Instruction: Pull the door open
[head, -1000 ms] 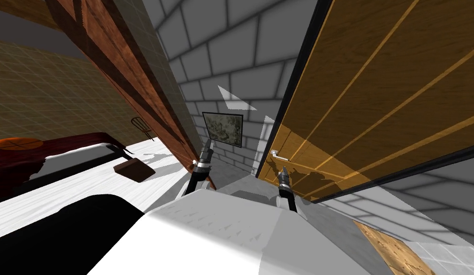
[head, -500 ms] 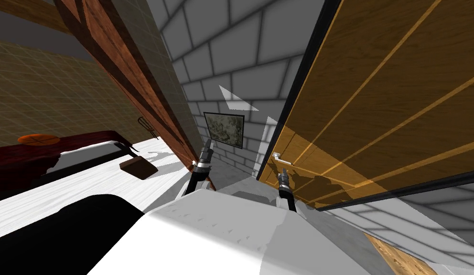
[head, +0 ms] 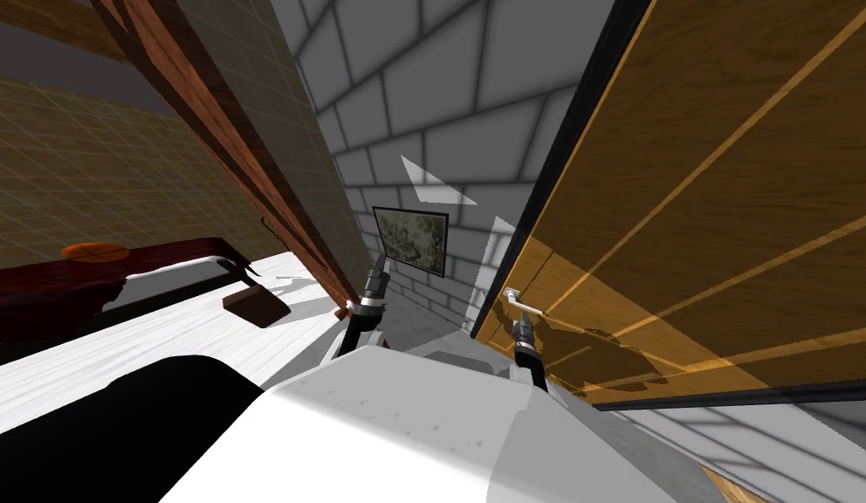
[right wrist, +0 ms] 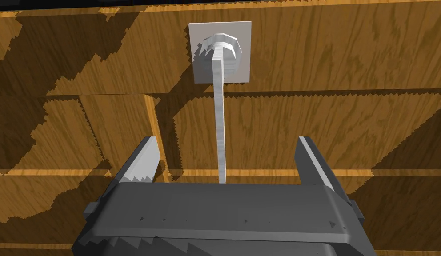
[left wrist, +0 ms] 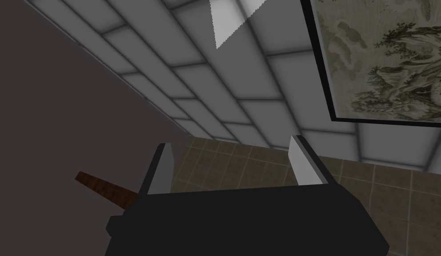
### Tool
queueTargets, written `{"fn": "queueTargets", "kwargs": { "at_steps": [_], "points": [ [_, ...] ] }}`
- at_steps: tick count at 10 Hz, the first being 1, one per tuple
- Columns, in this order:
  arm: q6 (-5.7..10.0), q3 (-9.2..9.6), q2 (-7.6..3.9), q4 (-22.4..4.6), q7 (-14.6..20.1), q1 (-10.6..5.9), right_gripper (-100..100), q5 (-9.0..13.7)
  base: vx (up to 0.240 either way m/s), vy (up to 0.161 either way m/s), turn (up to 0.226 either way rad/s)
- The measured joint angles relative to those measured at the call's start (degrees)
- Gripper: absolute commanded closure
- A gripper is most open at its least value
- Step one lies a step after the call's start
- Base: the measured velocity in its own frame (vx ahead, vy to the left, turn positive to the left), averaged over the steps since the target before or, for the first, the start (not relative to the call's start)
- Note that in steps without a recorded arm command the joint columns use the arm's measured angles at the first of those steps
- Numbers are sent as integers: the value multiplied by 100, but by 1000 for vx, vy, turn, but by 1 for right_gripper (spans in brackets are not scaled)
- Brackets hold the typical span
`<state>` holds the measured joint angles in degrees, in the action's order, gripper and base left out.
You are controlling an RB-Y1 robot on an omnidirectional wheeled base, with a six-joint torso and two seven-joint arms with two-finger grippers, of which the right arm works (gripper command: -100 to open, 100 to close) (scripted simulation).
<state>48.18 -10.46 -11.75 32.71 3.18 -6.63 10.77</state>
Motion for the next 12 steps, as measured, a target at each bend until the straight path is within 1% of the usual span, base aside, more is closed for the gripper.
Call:
{"fn": "queueTargets", "kwargs": {
  "at_steps": [1, 2, 3, 4, 5, 6, 7, 12],
  "points": [
    [-31, -22, -40, 189, 48, 162, -100, 18, 194, -28, 110],
    [-55, -45, -100, 253, 102, 250, -100, 37, 130, -33, 38],
    [10, -56, -148, 102, 147, 193, -100, 47, 131, -48, 76],
    [151, -74, -230, -158, 217, 117, -100, 64, 116, -37, 56],
    [160, -87, -245, -75, 244, 191, -100, 73, 155, -27, 65],
    [129, -102, -289, -13, 276, 254, -100, 86, 78, -16, 17],
    [124, -105, -296, -9, 286, 257, 100, 88, -16, 2, -13],
    [117, -101, -287, -20, 275, 259, 100, 85, -13, 2, 0]
  ]
}}
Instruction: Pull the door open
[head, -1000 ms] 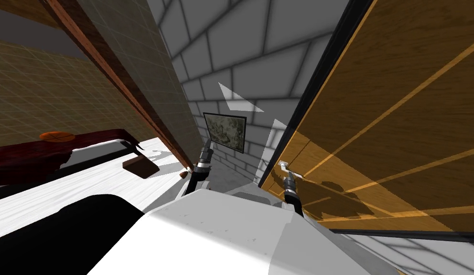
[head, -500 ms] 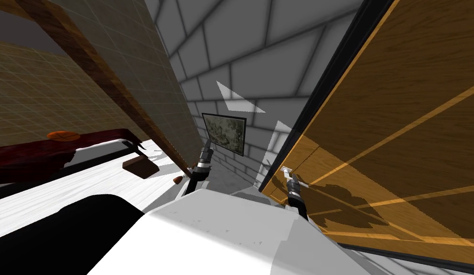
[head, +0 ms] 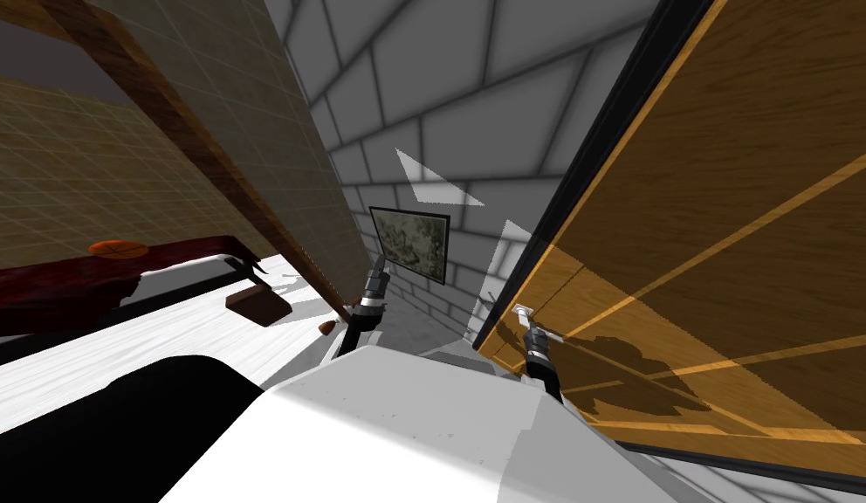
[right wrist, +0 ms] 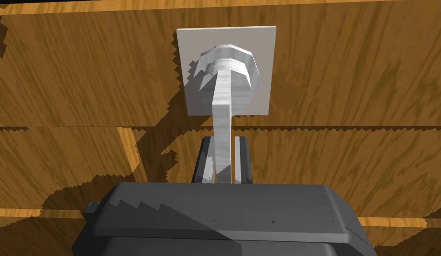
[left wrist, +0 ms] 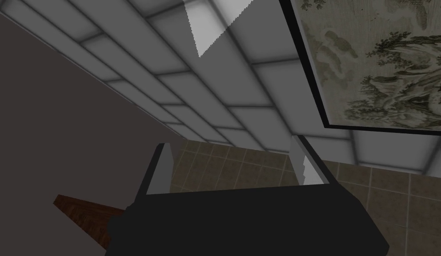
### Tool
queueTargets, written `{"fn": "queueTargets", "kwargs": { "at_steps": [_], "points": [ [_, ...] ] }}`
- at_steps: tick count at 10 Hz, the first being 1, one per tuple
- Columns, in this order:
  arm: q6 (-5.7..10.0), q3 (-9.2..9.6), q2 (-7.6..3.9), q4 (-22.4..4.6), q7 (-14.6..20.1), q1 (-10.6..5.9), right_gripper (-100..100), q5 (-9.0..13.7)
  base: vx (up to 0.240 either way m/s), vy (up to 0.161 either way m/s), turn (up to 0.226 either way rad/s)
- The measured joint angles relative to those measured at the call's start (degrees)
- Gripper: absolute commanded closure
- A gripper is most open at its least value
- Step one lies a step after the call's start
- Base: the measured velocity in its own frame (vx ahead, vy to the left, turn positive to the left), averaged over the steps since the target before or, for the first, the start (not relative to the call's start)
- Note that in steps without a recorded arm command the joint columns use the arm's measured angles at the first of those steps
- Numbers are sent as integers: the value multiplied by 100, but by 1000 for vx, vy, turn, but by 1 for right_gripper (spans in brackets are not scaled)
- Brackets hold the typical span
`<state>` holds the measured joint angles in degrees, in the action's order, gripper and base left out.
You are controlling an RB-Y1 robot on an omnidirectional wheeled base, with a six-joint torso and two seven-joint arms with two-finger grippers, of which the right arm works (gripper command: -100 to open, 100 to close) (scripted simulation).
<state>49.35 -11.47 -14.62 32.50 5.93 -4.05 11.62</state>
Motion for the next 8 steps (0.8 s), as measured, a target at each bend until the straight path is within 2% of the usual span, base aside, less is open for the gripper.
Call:
{"fn": "queueTargets", "kwargs": {
  "at_steps": [5, 8],
  "points": [
    [75, 159, -113, -34, 196, 17, 100, -98, -175, -23, 96],
    [76, 324, -196, 48, 379, 116, 100, -198, -216, -31, 114]
  ]
}}
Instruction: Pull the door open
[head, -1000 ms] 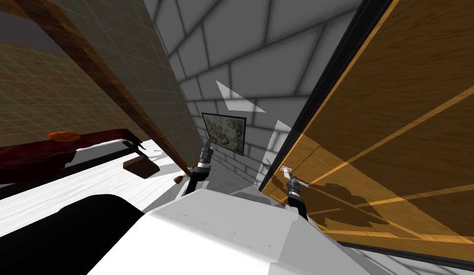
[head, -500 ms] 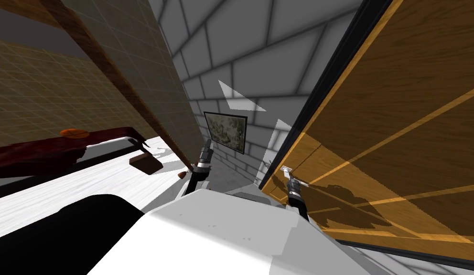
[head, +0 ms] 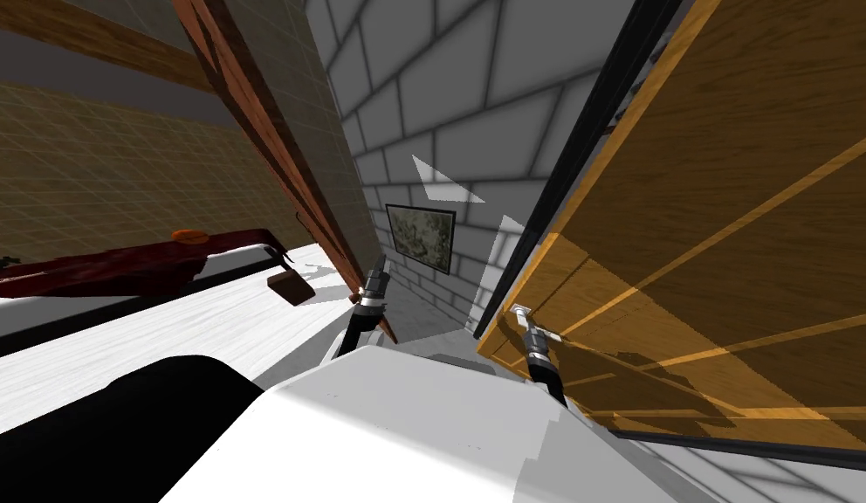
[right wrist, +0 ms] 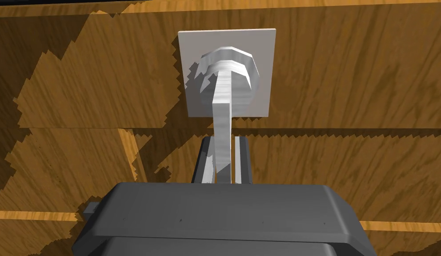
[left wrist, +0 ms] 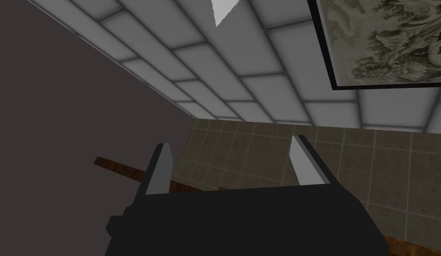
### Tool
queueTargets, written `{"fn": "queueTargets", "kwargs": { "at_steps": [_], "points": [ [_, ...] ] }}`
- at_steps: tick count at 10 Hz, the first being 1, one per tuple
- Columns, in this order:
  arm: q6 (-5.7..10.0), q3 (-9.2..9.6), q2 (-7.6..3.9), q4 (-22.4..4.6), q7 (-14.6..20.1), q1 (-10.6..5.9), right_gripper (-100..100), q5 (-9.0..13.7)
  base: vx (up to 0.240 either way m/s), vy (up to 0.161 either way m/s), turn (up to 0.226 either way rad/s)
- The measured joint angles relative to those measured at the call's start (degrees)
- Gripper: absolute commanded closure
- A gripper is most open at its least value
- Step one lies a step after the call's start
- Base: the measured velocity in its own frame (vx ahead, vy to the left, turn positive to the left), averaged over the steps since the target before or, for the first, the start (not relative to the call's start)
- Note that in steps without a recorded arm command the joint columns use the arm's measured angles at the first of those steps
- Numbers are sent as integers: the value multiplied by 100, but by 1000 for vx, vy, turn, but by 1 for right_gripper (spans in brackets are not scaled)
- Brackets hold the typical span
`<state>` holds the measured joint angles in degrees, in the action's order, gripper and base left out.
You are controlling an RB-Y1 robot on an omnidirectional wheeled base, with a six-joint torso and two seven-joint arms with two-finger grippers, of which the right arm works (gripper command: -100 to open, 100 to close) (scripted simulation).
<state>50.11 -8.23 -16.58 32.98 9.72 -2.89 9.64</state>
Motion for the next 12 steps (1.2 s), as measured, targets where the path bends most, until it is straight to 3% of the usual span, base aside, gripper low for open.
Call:
{"fn": "queueTargets", "kwargs": {
  "at_steps": [4, 8, 11, 12],
  "points": [
    [38, 184, -82, 24, 199, 62, 100, -112, -171, -22, 75],
    [139, 378, -238, 177, 433, 232, 100, -224, -236, -42, 109],
    [345, 591, -362, 62, 667, 262, 100, -348, -256, -67, 107],
    [373, 655, -388, 132, 731, 340, 100, -385, -102, -28, 22]
  ]
}}
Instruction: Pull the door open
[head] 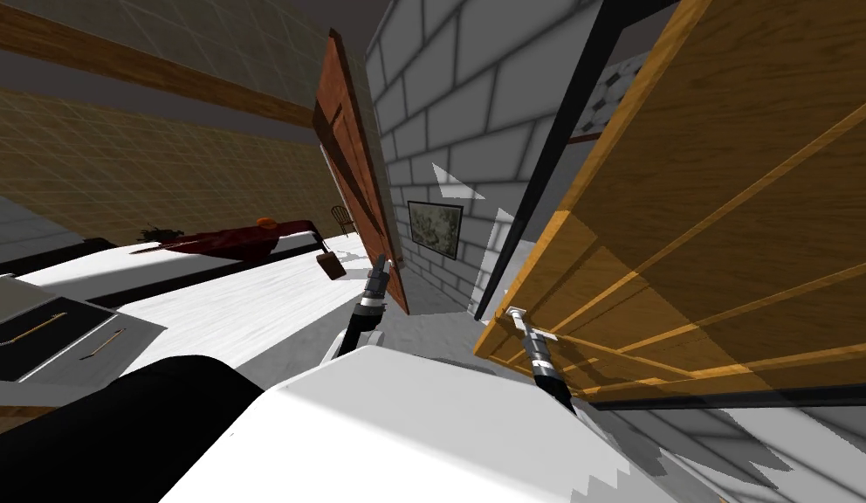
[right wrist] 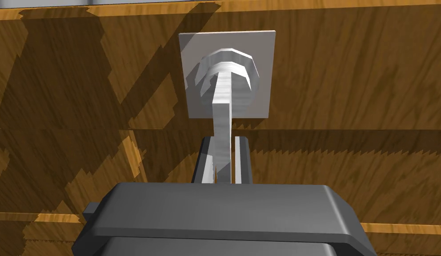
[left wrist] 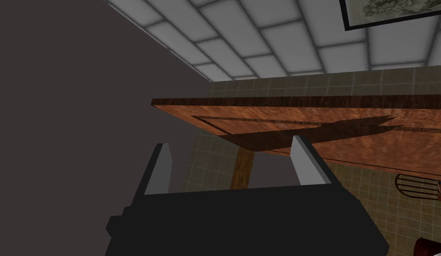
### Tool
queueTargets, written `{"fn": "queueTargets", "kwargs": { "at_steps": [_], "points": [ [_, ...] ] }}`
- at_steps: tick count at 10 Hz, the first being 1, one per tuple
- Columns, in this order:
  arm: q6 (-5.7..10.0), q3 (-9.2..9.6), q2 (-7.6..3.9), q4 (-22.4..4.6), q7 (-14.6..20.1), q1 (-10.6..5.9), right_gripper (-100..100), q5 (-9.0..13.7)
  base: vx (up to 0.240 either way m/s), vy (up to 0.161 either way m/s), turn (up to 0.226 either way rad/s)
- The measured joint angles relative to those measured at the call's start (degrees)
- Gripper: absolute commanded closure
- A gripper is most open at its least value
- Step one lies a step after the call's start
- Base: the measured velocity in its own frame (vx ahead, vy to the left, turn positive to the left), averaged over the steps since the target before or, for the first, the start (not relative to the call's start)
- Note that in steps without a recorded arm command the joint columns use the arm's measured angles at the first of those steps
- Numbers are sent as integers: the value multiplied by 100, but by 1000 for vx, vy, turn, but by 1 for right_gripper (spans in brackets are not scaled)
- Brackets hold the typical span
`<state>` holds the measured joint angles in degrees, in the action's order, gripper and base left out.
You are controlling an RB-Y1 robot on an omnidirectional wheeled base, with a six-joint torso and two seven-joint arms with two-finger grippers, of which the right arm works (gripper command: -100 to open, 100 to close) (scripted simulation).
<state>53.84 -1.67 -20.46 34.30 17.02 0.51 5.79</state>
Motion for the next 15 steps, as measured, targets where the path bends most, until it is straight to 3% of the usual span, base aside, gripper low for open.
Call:
{"fn": "queueTargets", "kwargs": {
  "at_steps": [2, 4, 7, 10, 12, 14, 15],
  "points": [
    [54, 60, -40, 20, 53, 75, 100, -36, -226, -38, 114],
    [262, 186, -186, 17, 234, 178, 100, -108, -252, -71, 141],
    [466, 371, -314, 154, 426, 429, 100, -218, -202, -66, 81],
    [695, 441, -393, -83, 523, 425, 100, -255, -128, -47, 128],
    [783, 460, -461, 35, 588, 567, 100, -252, -186, -69, 171],
    [1074, 505, -498, -228, 647, 554, 100, -267, -229, -103, 213],
    [1143, 530, -536, -160, 689, 666, 100, -272, -248, -104, 213]
  ]
}}
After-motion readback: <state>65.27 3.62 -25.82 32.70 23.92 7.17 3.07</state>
